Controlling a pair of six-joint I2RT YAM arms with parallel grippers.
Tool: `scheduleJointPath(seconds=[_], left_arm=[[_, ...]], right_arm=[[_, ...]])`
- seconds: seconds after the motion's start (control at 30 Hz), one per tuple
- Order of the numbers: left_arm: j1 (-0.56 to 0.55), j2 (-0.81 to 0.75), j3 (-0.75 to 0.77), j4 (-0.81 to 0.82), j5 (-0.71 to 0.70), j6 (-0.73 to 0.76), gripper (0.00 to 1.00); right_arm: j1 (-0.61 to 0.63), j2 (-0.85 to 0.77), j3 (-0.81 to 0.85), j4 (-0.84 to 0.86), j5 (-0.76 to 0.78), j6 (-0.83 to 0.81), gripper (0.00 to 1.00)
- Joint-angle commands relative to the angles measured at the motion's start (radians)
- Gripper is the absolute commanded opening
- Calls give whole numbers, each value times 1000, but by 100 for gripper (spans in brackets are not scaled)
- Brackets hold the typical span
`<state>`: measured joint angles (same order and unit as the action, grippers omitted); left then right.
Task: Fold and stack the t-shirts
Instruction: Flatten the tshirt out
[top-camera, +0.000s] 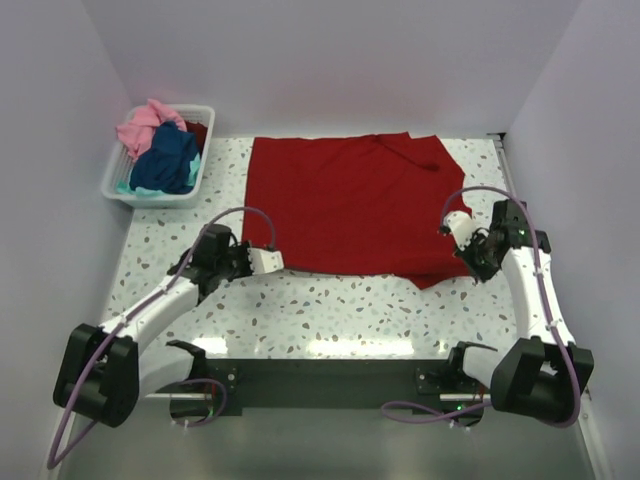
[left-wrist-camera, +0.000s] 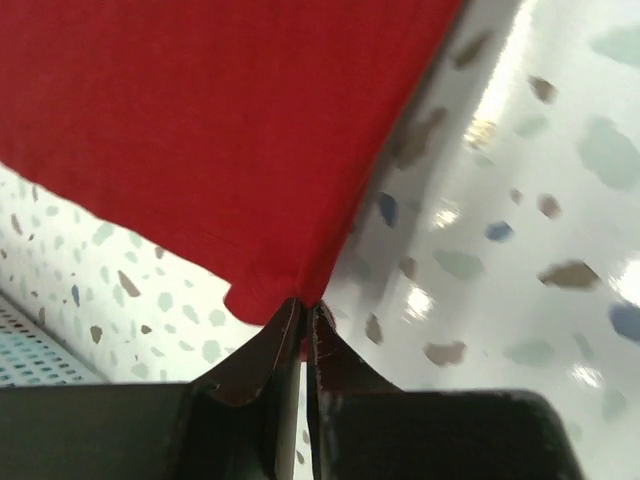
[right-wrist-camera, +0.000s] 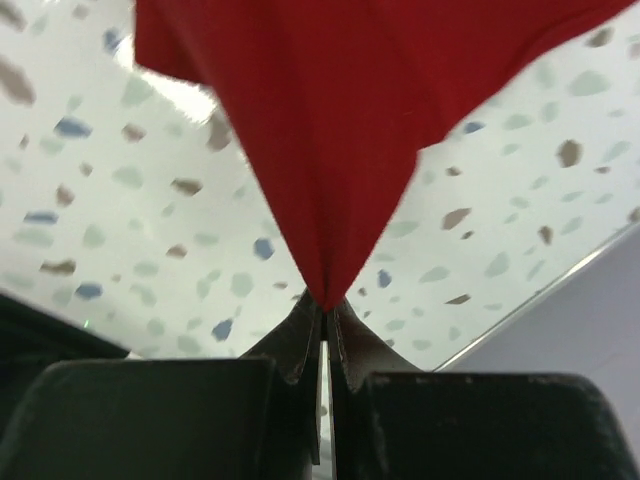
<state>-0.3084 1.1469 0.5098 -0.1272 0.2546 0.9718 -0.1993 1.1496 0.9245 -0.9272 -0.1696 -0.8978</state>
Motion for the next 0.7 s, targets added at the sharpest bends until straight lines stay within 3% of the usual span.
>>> scheduleJointPath(seconds=[0.0, 0.13, 0.2, 0.3, 0.43, 0.53, 0.67], left_arm=[[-3, -93, -20, -250, 72, 163, 15], [-3, -160, -43, -319, 46, 240, 30], [-3, -176, -45, -295, 11, 197, 39], [-3, -138, -7, -232, -14, 63, 39], [-11, -53, 194, -224, 112, -99, 47], [-92, 20, 285, -154, 187, -137, 51], [-306, 218, 398, -74, 219, -163, 50]], right_arm=[[0, -25, -12, -273, -16, -212, 0], [9, -5, 49, -415, -37, -233, 7], [9, 7, 101, -429, -92, -198, 13], [9, 62, 174, -351, -114, -64, 1], [8, 257, 230, -295, -35, 46, 12], [-12, 346, 273, -309, -34, 65, 17], [6, 363, 316, -297, -103, 123, 30]])
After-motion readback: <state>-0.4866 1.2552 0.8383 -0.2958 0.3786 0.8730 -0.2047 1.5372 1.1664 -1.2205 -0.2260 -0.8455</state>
